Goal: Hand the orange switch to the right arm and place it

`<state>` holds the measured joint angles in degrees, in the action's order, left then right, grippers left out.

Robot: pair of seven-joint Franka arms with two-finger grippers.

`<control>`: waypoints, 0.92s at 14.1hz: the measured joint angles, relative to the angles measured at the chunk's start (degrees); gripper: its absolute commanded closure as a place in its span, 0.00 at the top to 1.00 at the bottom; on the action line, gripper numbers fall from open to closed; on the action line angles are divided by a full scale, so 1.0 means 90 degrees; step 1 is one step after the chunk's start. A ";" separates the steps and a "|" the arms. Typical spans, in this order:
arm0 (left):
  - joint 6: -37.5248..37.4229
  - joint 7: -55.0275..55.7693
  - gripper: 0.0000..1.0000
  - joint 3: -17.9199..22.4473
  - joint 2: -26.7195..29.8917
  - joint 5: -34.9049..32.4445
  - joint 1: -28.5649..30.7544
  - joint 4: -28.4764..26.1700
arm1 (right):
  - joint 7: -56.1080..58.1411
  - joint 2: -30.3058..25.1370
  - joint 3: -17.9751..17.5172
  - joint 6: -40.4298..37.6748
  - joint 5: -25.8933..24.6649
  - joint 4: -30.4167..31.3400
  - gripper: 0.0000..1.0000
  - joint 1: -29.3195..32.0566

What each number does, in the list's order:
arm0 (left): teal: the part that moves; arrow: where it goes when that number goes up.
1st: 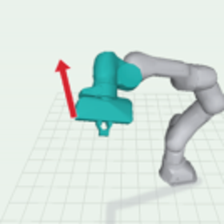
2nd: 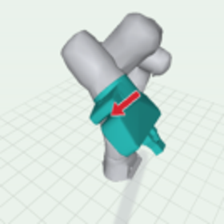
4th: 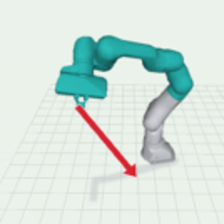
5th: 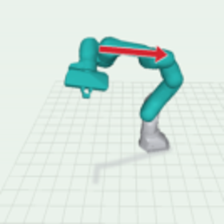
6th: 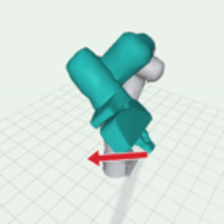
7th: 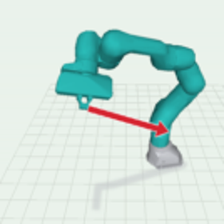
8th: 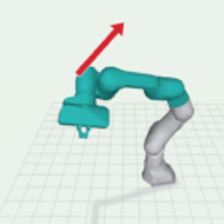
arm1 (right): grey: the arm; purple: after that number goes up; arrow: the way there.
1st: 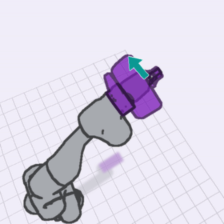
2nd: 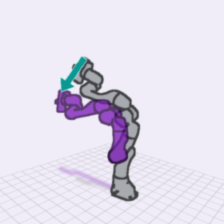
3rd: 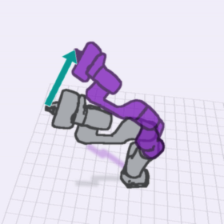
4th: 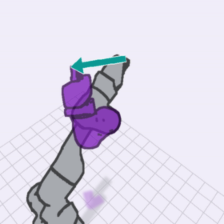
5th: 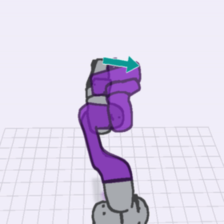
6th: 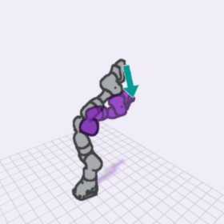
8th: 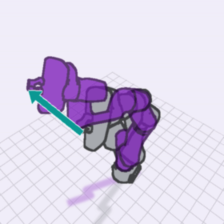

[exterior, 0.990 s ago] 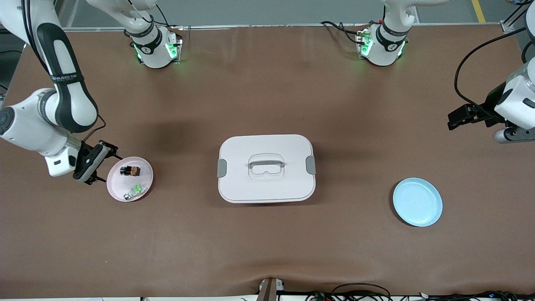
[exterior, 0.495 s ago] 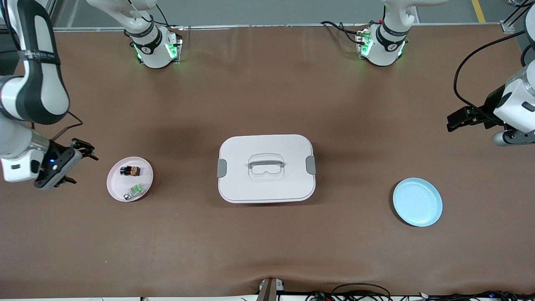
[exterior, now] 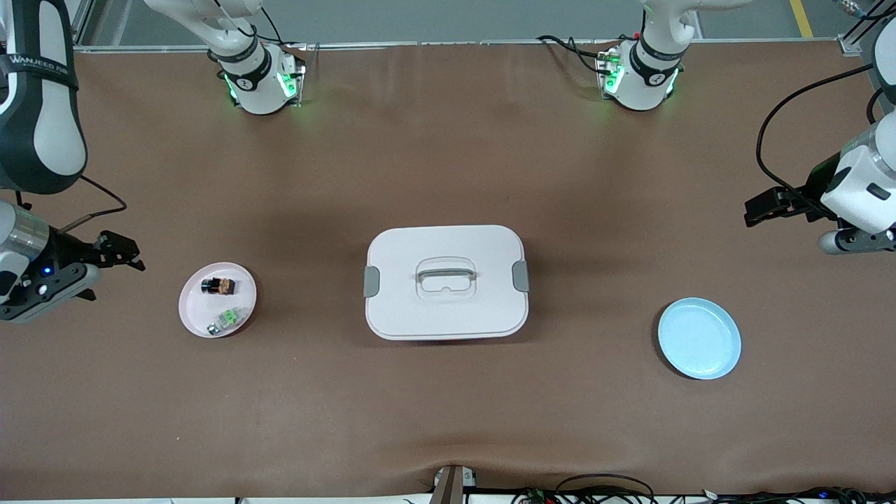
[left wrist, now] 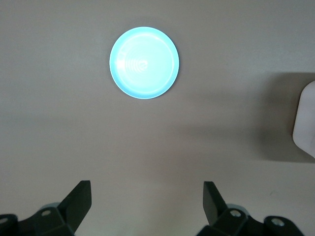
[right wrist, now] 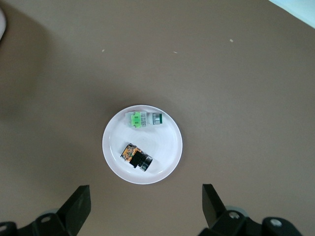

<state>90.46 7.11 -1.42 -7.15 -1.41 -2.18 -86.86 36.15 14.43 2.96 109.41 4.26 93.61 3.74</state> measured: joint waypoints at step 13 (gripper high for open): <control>0.0000 0.0000 1.00 -0.0001 -0.0002 0.0001 0.0000 0.0027 | -0.2286 0.0006 0.0050 -0.0779 0.0032 -0.1448 1.00 0.0291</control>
<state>90.46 7.11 -1.42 -7.16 -1.41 -2.18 -86.62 15.57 14.48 3.41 102.40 4.55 80.58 6.36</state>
